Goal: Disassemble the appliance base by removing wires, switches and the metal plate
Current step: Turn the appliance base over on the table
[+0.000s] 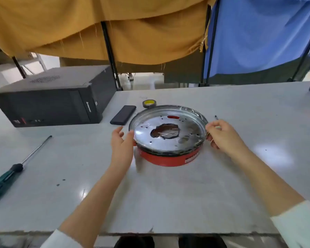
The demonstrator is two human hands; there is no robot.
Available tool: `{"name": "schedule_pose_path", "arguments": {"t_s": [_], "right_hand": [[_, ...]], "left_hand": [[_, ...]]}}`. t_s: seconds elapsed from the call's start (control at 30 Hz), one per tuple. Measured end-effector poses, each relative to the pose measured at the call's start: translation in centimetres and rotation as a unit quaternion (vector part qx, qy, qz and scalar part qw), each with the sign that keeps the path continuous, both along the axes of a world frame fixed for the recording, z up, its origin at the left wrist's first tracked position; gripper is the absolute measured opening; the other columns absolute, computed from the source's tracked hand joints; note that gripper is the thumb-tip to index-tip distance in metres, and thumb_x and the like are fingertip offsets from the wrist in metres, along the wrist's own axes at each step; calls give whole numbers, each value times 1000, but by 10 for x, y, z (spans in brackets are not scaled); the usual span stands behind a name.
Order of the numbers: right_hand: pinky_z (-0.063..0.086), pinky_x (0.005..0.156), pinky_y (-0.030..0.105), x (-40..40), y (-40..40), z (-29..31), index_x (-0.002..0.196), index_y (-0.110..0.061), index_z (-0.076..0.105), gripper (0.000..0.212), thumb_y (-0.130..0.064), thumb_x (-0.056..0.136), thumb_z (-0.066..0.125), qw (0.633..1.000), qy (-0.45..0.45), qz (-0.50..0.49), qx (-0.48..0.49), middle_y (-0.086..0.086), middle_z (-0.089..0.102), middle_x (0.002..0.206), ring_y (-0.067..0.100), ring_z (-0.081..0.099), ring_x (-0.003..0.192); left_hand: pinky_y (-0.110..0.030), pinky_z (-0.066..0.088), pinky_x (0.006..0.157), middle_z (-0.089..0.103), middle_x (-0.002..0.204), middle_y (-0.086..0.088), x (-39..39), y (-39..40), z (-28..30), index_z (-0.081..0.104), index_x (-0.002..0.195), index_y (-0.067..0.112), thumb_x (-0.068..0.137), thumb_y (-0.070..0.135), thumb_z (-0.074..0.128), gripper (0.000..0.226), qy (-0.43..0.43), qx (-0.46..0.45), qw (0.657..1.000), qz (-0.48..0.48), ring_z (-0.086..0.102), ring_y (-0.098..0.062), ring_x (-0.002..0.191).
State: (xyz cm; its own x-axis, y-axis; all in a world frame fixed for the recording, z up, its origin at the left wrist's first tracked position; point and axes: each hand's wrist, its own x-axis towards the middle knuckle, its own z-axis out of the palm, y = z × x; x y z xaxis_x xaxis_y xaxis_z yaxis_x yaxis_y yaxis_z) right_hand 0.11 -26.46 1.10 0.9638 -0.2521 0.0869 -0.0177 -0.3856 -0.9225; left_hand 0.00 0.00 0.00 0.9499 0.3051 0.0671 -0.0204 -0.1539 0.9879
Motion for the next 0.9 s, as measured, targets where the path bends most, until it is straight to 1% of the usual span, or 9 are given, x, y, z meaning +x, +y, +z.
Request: {"name": "schedule_pose_path", "arguments": {"t_s": [0.13, 0.23, 0.3, 0.47, 0.53, 0.63, 0.77, 0.83, 0.9], "right_hand": [[32, 46, 24, 30, -3, 3, 91, -15, 50, 24, -38, 87, 52, 998, 46, -28, -41, 0, 59, 64, 15, 47, 48], [28, 43, 20, 42, -8, -1, 80, -10, 54, 23, -31, 88, 50, 995, 89, 6, -47, -10, 44, 38, 11, 37, 34], [28, 43, 21, 46, -10, -3, 75, -14, 54, 18, -26, 87, 49, 995, 87, 8, -48, -11, 39, 36, 10, 33, 32], [22, 43, 21, 49, -8, -4, 60, -15, 36, 30, -14, 87, 49, 999, 14, 9, -50, -8, 26, 43, 13, 23, 39], [25, 43, 22, 46, -8, -1, 64, -14, 47, 27, -17, 90, 50, 998, -33, 7, -45, -10, 31, 42, 11, 26, 38], [34, 39, 18, 38, -3, 4, 86, -20, 61, 16, -22, 95, 48, 993, -112, 1, -28, -12, 45, 46, 8, 37, 37], [43, 49, 18, 30, 2, -2, 101, -29, 60, 14, -25, 97, 47, 983, -177, -10, -40, -17, 57, 60, 4, 49, 48], [47, 53, 29, 27, 4, -7, 102, -36, 58, 15, -27, 97, 47, 979, -194, -19, -52, -11, 57, 64, 6, 49, 50], [45, 52, 23, 25, 6, -10, 100, -47, 53, 20, -28, 98, 45, 974, -214, -19, -73, -6, 55, 66, 6, 47, 51]], "left_hand": [[-27, 43, 67, 58, 90, -5, 36, 4, 0, 43, 131, 4, 93, 36, 41, 50, 79, -53, 994, -56, 55, -15, 71], [-39, 51, 82, 66, 106, -12, 43, 9, -8, 60, 111, 8, 87, 37, 44, 41, 92, -42, 991, -83, 64, -27, 90], [-40, 49, 86, 68, 102, -9, 44, 10, -12, 63, 101, 10, 86, 38, 45, 36, 83, -22, 993, -81, 65, -25, 90], [-25, 45, 64, 63, 68, 12, 40, 12, -7, 61, 78, 19, 89, 32, 47, 22, 41, -7, 997, -72, 57, -8, 64], [-25, 45, 71, 67, 77, 18, 37, 15, -1, 66, 81, 31, 94, 31, 45, 24, -2, -10, 995, -97, 62, -3, 72], [-23, 45, 85, 68, 107, 16, 32, 18, 7, 64, 109, 39, 97, 26, 43, 27, -67, -30, 988, -136, 63, -2, 100], [-12, 47, 75, 66, 110, 16, 29, 22, 10, 60, 117, 40, 97, 22, 44, 31, -138, -42, 980, -140, 61, 0, 98], [-15, 49, 80, 64, 118, 14, 29, 25, 11, 57, 122, 40, 94, 25, 45, 33, -159, -46, 974, -157, 59, -3, 107], [-25, 45, 91, 59, 126, 13, 30, 27, 12, 52, 127, 39, 93, 26, 43, 38, -173, -52, 968, -174, 54, -6, 117]]}}
